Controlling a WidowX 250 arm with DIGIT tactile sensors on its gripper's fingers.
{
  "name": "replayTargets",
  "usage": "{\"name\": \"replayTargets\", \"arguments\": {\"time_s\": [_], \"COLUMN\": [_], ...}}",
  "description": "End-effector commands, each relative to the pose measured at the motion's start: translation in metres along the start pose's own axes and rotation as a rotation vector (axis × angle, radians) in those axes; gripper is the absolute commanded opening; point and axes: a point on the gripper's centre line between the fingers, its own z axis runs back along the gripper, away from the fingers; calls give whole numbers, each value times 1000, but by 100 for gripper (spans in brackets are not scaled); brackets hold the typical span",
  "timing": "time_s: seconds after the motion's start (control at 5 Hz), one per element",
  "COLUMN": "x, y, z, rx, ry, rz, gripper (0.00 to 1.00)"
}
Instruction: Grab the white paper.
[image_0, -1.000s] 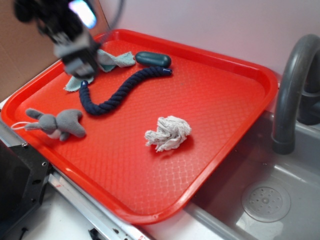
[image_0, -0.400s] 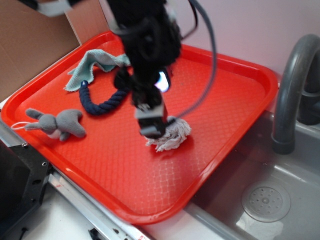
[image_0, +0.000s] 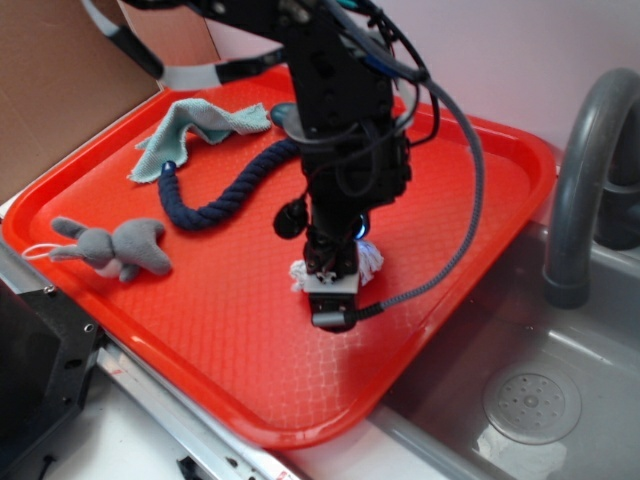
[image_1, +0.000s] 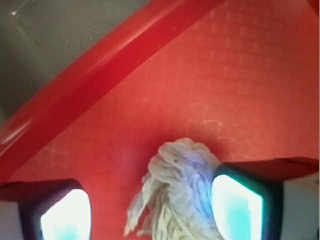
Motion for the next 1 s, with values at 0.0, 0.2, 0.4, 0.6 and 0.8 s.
{"name": "replayTargets", "arguments": {"time_s": [0.0,0.2,0.4,0.6,0.8], "x": [-5,-5,-8,-12,-20], "y": [-1,-1,1,7,17], "z": [-9,-14,-15,-5,29], "rx": [24,36,31,44,23], "ry": [55,89,101,110,77], "rz": [45,60,68,112,235], "gripper": [100,28,0,0,0]}}
